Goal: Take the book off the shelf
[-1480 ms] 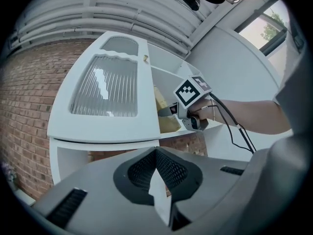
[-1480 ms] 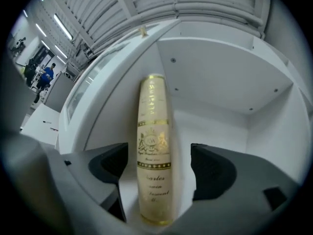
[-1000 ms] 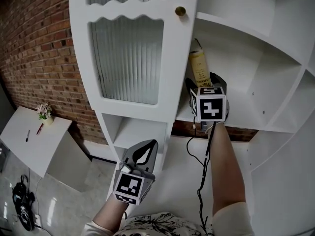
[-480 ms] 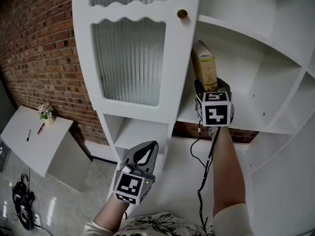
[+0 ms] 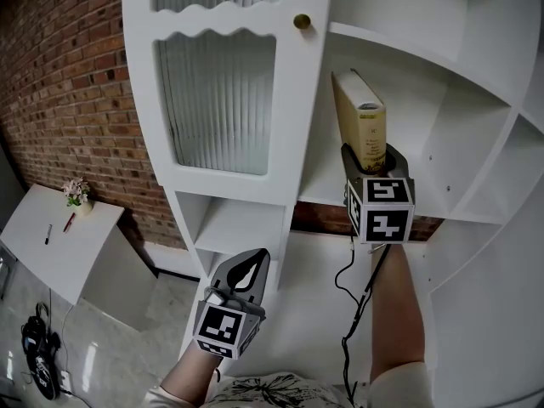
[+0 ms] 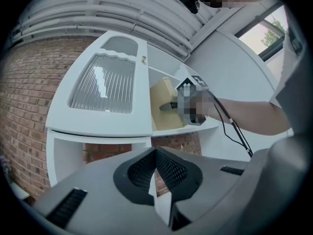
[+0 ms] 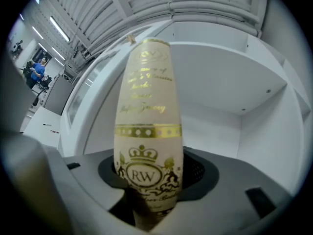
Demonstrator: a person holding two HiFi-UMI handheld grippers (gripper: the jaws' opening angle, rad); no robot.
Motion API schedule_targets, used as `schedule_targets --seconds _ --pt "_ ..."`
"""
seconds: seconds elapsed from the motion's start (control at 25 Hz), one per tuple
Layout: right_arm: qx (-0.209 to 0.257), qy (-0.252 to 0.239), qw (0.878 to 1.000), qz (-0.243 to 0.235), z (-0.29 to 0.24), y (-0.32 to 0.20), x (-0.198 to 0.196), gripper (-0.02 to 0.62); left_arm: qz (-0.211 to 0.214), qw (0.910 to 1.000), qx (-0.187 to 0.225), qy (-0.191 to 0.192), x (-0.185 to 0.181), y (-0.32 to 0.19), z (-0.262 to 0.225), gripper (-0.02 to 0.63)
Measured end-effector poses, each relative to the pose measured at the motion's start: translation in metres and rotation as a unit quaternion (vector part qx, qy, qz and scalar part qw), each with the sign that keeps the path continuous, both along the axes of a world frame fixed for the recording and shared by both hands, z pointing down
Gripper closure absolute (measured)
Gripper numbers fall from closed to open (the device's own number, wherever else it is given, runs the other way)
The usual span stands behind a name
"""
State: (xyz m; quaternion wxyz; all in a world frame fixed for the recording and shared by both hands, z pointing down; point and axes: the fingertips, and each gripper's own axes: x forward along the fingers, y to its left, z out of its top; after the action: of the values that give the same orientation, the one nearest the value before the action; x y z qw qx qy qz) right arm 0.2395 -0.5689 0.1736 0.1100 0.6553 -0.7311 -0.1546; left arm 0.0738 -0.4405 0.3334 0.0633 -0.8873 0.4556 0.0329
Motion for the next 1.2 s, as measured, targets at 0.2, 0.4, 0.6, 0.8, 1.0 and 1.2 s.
schedule_targets --seconds 0.2,0.4,0.6,0.8,1.0,1.2 --pt "0.024 -0.007 1.000 -0.015 0.001 0.047 -0.002 0.365 0.014 0.9998 -0.012 0.002 0.006 0.019 0.013 0.594" --pt "0.046 -0.012 0.999 -0.019 0.002 0.095 -0.007 0.365 0.025 0.9995 -0.019 0.005 0.006 0.038 0.024 0.592" --pt "0.049 -0.026 0.998 -0.035 0.012 0.133 -0.012 0.365 0.033 0.9990 -0.028 0.009 0.007 0.056 0.029 0.592" --pt "0.036 -0.032 0.998 -0.036 0.037 0.163 -0.001 0.365 0.023 0.9996 -0.018 0.005 0.011 0.069 0.022 0.594" --pt "0.013 -0.055 0.997 -0.045 0.082 0.190 0.012 0.365 0.007 0.9998 -0.018 0.000 0.015 0.089 0.017 0.594" --pt "-0.004 -0.074 0.996 -0.042 0.135 0.215 0.029 0.364 -0.002 0.9997 -0.024 -0.001 0.029 0.109 0.027 0.594"
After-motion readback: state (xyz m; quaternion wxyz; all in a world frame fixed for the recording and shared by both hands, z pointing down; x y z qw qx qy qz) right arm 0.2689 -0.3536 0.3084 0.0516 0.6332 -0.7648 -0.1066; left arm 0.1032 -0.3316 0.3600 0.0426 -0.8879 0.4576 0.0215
